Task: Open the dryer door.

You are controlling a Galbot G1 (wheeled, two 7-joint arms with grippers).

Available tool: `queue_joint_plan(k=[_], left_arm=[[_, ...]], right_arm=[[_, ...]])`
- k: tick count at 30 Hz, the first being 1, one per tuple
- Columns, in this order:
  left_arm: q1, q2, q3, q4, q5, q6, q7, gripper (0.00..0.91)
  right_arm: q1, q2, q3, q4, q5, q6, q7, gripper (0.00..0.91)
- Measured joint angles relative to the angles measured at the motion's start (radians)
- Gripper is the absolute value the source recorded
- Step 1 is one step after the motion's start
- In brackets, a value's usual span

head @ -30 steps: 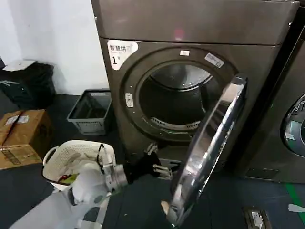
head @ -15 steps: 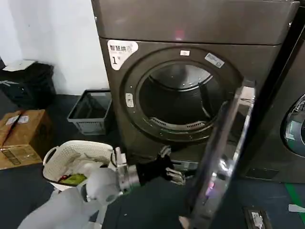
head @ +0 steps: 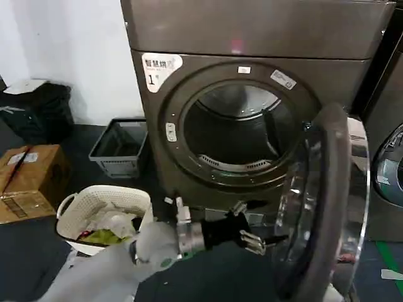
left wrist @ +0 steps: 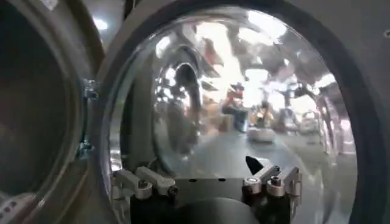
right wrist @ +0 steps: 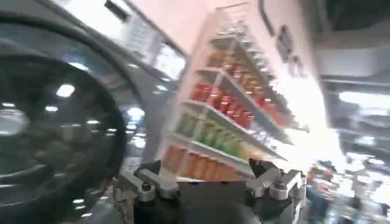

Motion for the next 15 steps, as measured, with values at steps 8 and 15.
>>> queue_joint_plan(k=[8,15], left_arm=[[-0.053,-0.056,0.067,0.062,0.002,-0.009,0.001,0.907],[-0.081,-0.105,0.109,0.115,0.026,-0.020,0.001,0.907]], right_arm=[[-0.028,-0.017,0.084,0.012,0.003,-0.004,0.012,0.907],[-0.046,-0.030,0.144,0.011,0.005,-0.004,0.025,0.907]])
